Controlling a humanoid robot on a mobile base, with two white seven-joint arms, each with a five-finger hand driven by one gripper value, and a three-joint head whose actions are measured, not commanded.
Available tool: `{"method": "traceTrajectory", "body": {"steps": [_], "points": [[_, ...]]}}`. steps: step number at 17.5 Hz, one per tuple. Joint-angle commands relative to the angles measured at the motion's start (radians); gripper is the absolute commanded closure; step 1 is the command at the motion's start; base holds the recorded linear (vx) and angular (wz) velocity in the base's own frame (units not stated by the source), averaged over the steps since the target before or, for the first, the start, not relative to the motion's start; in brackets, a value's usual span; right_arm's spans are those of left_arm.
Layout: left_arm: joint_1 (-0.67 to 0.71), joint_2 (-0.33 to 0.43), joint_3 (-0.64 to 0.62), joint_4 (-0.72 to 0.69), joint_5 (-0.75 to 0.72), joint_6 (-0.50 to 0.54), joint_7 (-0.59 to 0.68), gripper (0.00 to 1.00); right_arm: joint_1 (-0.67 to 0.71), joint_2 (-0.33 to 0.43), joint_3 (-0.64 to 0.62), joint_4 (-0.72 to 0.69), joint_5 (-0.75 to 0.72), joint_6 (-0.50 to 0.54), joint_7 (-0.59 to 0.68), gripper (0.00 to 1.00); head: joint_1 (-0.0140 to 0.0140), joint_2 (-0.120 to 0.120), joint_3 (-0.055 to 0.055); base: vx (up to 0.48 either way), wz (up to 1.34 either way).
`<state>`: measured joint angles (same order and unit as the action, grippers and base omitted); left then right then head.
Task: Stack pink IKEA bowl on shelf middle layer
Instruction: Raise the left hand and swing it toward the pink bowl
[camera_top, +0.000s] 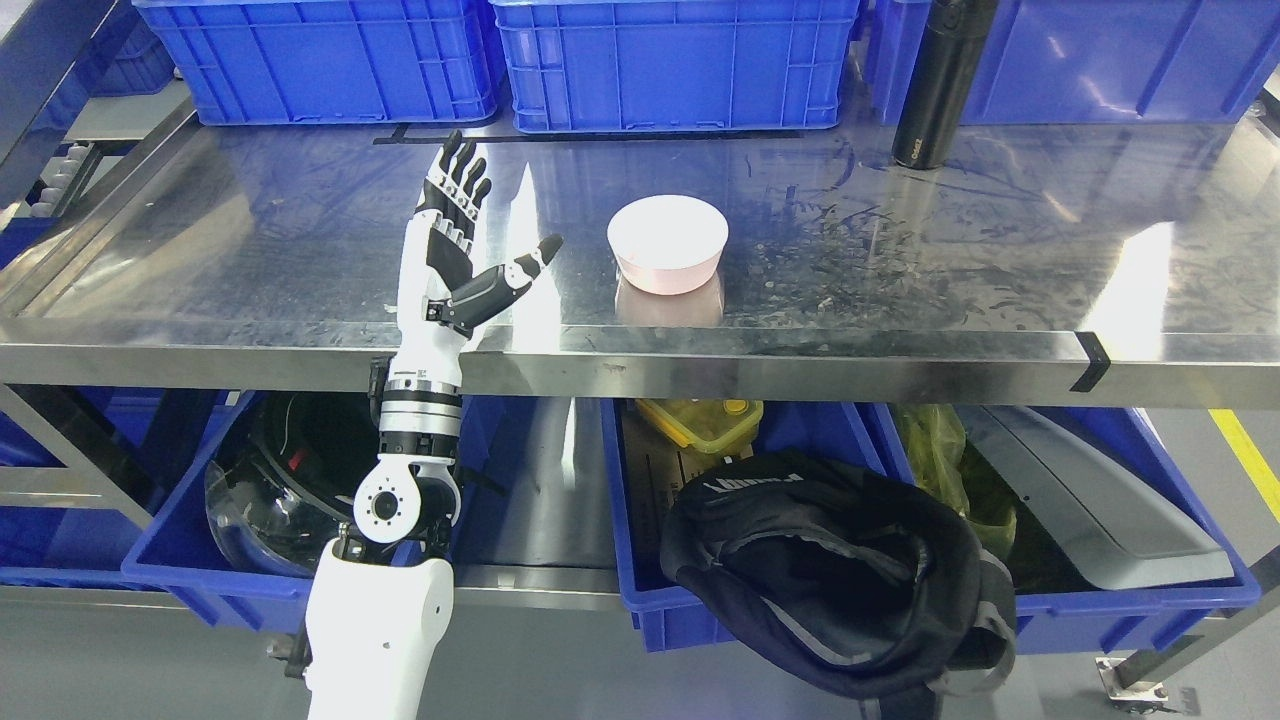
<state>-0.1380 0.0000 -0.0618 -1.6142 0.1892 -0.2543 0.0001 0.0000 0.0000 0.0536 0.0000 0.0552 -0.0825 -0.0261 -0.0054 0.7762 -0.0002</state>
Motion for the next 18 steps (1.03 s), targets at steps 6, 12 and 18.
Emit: {"method": "traceTrajectory", "body": {"steps": [6, 12, 18], "points": [[-0.037, 0.083, 0.028, 0.000, -0.045, -0.042, -0.112, 0.00, 0.023, -0.017, 0.000, -0.017, 0.000, 0.000, 0.000, 0.00, 0.0000, 0.000, 0.000, 0.000, 0.00], [-0.256, 0.331, 0.019, 0.000, -0.243, -0.031, -0.300, 0.00, 0.023, -0.017, 0.000, -0.017, 0.000, 0.000, 0.000, 0.00, 0.0000, 0.000, 0.000, 0.000, 0.00], [-0.412, 0.491, -0.050, 0.000, -0.502, -0.033, -0.604, 0.01, 0.023, -0.017, 0.000, -0.017, 0.000, 0.000, 0.000, 0.00, 0.0000, 0.000, 0.000, 0.000, 0.00]]}}
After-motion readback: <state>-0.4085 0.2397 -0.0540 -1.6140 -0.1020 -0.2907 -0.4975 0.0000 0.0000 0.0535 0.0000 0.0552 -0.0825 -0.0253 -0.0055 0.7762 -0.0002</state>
